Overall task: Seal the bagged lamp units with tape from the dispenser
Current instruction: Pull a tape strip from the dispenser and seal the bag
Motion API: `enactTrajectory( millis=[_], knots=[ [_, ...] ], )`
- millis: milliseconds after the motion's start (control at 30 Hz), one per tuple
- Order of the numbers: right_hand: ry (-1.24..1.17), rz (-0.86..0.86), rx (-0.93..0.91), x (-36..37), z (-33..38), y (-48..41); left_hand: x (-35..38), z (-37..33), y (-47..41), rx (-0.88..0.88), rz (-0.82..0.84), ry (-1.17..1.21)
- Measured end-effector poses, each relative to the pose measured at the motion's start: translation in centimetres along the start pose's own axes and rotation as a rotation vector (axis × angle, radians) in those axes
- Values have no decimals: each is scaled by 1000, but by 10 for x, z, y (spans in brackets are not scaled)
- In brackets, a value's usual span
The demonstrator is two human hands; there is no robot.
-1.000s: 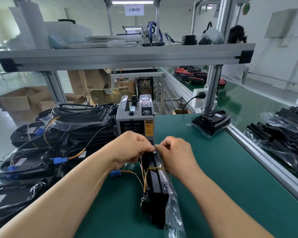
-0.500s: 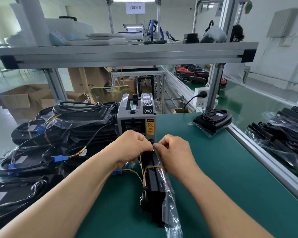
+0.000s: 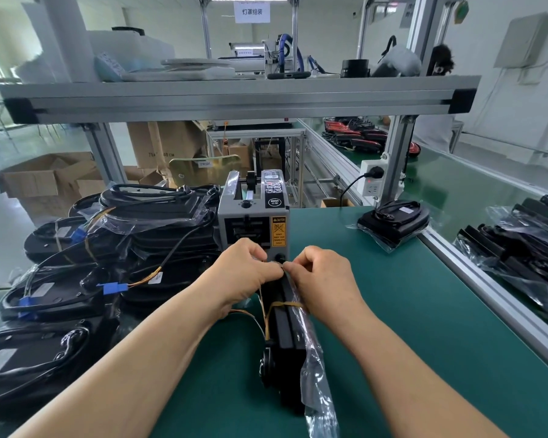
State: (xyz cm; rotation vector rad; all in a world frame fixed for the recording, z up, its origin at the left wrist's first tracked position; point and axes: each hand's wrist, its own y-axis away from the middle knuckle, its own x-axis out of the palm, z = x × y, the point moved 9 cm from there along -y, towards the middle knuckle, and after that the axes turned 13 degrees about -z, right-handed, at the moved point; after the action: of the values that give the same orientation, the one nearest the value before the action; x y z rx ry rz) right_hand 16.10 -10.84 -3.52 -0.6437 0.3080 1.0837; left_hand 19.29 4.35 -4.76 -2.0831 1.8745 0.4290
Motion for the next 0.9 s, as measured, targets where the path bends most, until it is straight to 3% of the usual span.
enactTrajectory(
  millis=[333, 667, 900],
  knots=[
    [-11, -44, -31, -2, 1, 3, 17, 20, 8, -196, -113, 316],
    [44, -18, -15, -13, -8, 2, 27, 17, 30, -160, -65, 333],
    [-492, 96, 286, -20, -27, 84, 22, 19, 35, -193, -162, 335]
  ],
)
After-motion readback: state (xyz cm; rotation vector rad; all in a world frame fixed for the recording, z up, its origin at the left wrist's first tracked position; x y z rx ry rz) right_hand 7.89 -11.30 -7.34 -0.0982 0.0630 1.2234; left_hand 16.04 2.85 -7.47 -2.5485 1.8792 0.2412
